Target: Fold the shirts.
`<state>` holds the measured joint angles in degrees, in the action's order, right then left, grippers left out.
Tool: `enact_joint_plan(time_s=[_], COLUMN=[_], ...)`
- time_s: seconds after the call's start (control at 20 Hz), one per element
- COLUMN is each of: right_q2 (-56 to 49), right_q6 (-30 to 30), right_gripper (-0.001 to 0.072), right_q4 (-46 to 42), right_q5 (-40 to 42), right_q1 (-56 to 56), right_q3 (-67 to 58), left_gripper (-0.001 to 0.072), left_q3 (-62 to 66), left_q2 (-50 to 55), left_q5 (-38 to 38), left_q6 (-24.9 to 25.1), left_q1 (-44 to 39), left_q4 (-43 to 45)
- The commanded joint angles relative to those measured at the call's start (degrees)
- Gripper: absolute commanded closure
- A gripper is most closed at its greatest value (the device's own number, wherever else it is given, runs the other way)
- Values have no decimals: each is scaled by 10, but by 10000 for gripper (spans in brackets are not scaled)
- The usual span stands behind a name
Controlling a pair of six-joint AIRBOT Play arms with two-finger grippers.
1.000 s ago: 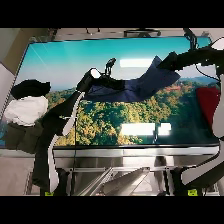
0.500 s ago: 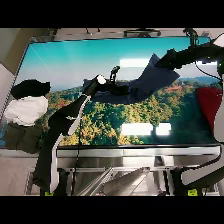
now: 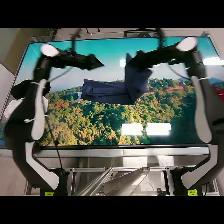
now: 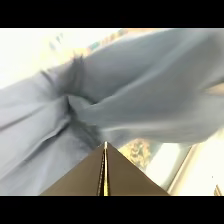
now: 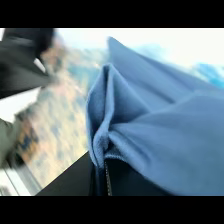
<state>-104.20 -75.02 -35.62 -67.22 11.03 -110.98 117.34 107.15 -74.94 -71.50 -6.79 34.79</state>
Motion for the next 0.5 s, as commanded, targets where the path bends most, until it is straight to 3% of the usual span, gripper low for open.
enact_joint_plan(time_s=[0.0,0.1,0.15,0.2,0.25,0.35,0.45], right_q2=[-83,-162,-200,-225,-235,-222,-190], right_q6=[5,54,100,133,159,203,211], right_gripper=[691,690,586,362,303,301,301], right_q4=[37,99,153,198,211,211,211], right_q5=[216,399,497,550,541,490,429], right_q1=[151,248,293,324,337,332,304], right_q3=[0,0,0,-1,-1,-1,-1], left_gripper=[690,690,690,690,690,690,690], left_q3=[-1,-1,-1,-1,-1,-1,-1], left_q2=[-95,-122,-131,-138,-143,-145,-143], left_q5=[-57,-62,-62,-61,-61,-64,-81], left_q6=[12,29,31,31,31,31,31], left_q1=[91,116,125,130,135,136,134], left_q4=[-4,-4,-4,-4,-4,-4,-4])
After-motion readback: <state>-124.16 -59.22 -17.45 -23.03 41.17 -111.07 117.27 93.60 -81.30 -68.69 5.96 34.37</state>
